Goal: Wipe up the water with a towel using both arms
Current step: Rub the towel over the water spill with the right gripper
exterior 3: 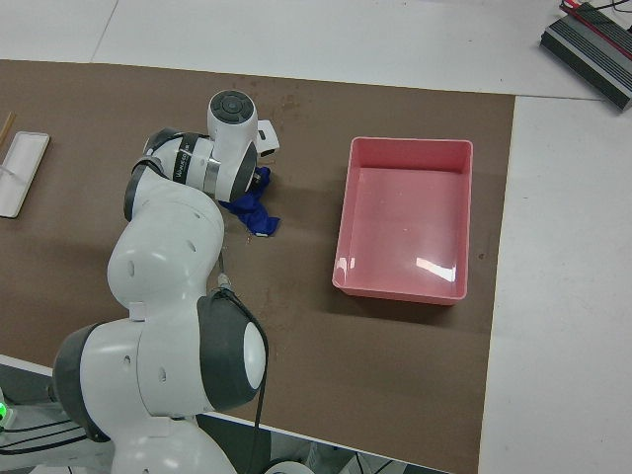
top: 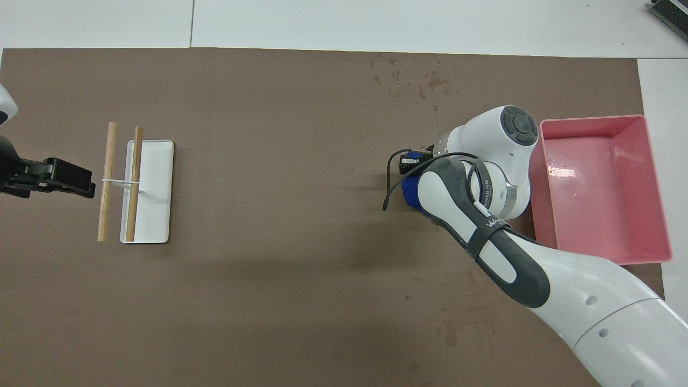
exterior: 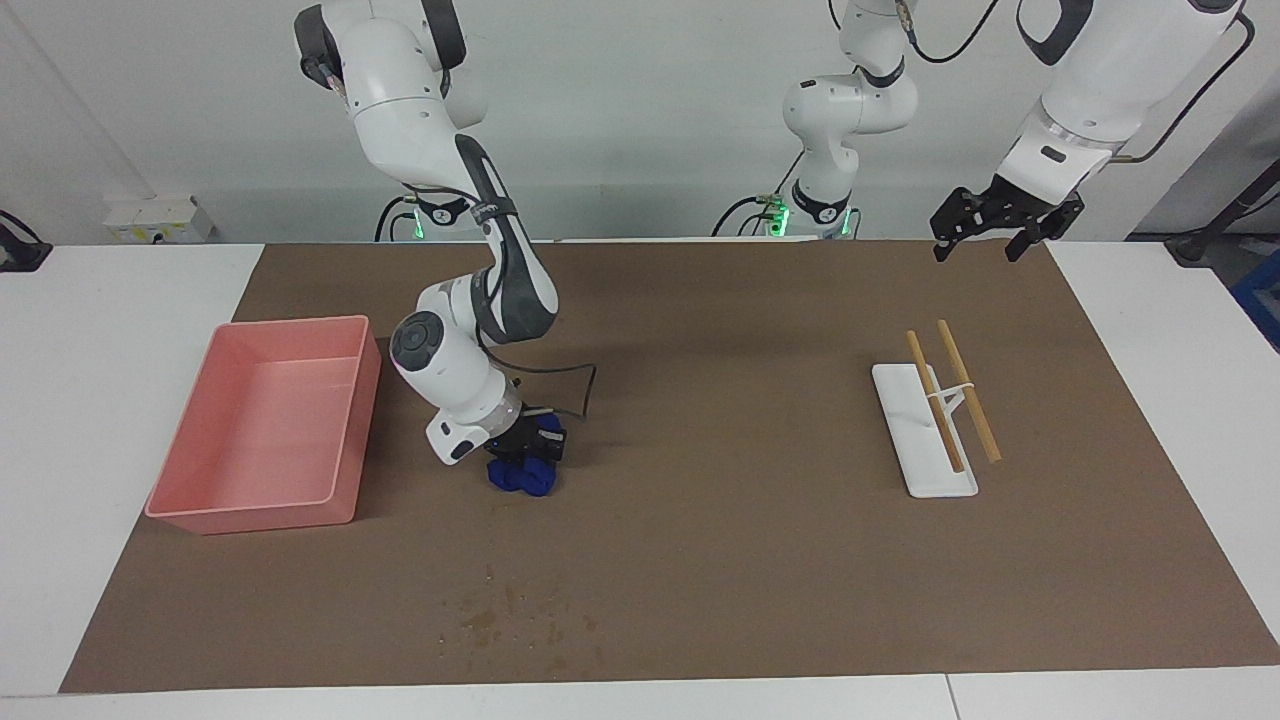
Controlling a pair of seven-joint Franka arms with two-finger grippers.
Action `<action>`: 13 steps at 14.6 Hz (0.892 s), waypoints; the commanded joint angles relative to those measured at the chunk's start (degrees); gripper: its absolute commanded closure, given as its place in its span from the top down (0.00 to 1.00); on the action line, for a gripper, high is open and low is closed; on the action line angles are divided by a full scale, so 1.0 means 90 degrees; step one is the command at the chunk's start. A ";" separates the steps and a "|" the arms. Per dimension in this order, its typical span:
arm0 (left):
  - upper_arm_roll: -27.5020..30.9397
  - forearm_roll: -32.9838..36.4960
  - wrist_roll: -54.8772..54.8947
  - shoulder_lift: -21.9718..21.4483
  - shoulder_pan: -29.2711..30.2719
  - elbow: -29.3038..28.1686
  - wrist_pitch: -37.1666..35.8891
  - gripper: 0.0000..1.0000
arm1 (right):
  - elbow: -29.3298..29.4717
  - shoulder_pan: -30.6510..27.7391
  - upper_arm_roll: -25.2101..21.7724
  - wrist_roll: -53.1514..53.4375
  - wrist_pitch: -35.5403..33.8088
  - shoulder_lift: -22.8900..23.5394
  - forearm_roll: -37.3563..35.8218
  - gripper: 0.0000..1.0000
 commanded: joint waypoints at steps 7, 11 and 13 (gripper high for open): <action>0.0034 -0.0071 0.0060 -0.0080 0.0012 -0.0089 -0.0016 1.00 | -0.0951 -0.0130 0.0037 0.0017 -0.1215 -0.0352 -0.1470 0.00; 0.0034 -0.0071 0.0060 -0.0089 0.0012 -0.0089 -0.0016 1.00 | -0.1237 -0.0121 0.0047 -0.0169 -0.0884 -0.0421 -0.1636 0.00; 0.0034 -0.0071 0.0060 -0.0080 0.0012 -0.0089 -0.0016 1.00 | -0.1227 -0.0121 0.0057 -0.0179 -0.0494 -0.0373 -0.1840 0.00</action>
